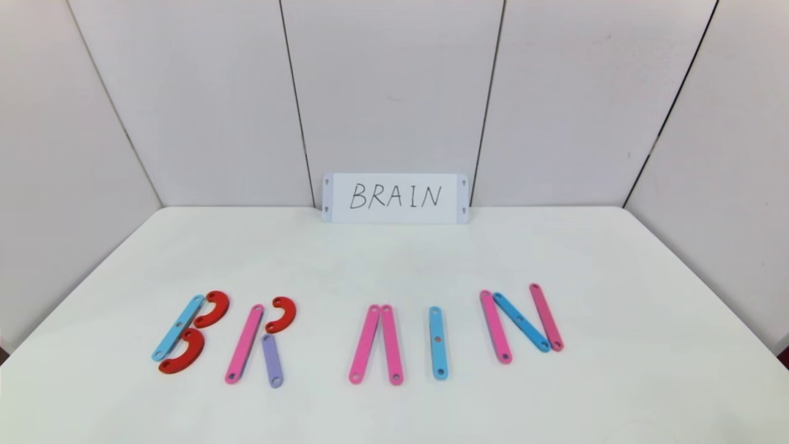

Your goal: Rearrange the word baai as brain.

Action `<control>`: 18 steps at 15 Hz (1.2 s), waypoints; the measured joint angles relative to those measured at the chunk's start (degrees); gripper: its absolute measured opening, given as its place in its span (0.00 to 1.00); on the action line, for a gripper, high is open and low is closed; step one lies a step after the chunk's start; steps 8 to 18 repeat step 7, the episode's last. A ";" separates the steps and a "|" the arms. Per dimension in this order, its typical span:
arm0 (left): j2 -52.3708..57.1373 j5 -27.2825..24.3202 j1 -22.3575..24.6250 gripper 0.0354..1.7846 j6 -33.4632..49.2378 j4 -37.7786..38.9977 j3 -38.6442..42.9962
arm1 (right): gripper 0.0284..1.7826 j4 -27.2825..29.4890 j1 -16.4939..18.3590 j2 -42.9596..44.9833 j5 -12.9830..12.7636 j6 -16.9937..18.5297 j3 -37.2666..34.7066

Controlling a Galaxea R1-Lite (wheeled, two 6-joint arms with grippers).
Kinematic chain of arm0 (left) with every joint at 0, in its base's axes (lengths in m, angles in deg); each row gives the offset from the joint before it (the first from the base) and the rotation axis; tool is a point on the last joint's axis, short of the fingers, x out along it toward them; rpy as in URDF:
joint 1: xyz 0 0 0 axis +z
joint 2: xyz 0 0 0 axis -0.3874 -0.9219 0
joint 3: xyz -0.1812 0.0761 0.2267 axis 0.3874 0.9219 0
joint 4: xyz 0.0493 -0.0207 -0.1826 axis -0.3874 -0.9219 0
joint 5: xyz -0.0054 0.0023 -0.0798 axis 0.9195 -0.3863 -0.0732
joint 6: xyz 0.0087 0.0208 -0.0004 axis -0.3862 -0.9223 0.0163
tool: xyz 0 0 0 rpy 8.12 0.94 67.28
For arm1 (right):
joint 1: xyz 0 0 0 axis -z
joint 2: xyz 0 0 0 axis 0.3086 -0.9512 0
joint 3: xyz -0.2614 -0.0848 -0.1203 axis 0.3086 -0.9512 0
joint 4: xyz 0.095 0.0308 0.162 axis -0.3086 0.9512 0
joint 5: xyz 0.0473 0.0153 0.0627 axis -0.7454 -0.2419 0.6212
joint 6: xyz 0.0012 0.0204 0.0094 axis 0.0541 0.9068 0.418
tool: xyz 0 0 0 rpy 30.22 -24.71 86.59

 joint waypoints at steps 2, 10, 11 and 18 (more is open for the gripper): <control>0.02 0.09 0.00 0.97 1.01 -0.23 0.05 | 0.97 0.00 0.00 0.00 -0.39 0.60 0.00; 0.02 1.23 0.00 0.97 3.79 -0.32 0.05 | 0.97 0.00 0.00 0.00 -0.55 1.38 0.00; 0.02 1.23 0.00 0.97 3.79 -0.32 0.05 | 0.97 0.00 0.00 0.00 -0.55 1.38 0.00; 0.02 1.23 0.00 0.97 3.79 -0.32 0.05 | 0.97 0.00 0.00 0.00 -0.55 1.38 0.00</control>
